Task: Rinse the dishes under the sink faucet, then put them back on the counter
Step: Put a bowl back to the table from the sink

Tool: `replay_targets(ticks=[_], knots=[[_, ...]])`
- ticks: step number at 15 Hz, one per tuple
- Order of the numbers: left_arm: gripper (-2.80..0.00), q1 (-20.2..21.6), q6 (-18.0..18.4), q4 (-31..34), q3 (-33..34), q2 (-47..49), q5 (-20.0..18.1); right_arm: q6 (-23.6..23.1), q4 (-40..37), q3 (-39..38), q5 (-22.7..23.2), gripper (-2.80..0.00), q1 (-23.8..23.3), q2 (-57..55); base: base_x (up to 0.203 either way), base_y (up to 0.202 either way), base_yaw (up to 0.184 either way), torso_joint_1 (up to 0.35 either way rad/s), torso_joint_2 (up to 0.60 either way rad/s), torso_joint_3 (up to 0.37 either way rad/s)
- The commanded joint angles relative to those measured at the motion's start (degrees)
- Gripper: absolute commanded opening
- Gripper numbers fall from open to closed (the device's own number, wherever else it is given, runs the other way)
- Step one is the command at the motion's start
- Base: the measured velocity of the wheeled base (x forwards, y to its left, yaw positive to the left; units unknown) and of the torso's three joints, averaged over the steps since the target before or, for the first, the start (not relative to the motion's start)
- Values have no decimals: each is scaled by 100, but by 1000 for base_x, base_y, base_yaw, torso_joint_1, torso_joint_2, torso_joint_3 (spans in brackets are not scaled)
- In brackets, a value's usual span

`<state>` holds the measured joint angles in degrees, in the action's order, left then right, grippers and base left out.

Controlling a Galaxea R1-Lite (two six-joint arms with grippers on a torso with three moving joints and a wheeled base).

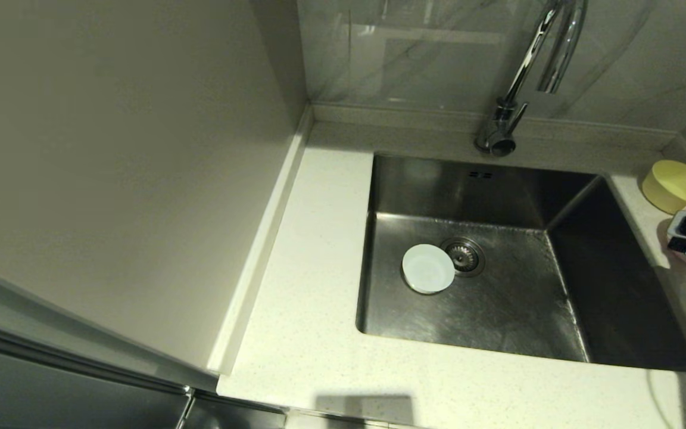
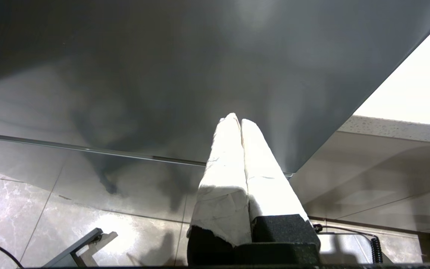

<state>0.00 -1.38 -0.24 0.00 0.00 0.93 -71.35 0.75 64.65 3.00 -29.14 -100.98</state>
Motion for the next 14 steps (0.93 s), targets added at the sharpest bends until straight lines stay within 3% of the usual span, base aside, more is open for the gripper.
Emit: replay_targets(ticks=[1, 8, 14], knots=[[-280, 0, -3, -2, 0, -9, 3, -1, 127, 91, 12, -280, 19, -237, 0, 0, 0, 0, 0, 0], [-280, 0, -3, -2, 0, -9, 3, 533, 842, 365, 17, -280, 312, -611, 0, 0, 0, 0, 0, 0], [-280, 0, -3, -2, 0, -9, 3, 848, 786, 227, 16, -280, 470, -62, 0, 0, 0, 0, 0, 0]])
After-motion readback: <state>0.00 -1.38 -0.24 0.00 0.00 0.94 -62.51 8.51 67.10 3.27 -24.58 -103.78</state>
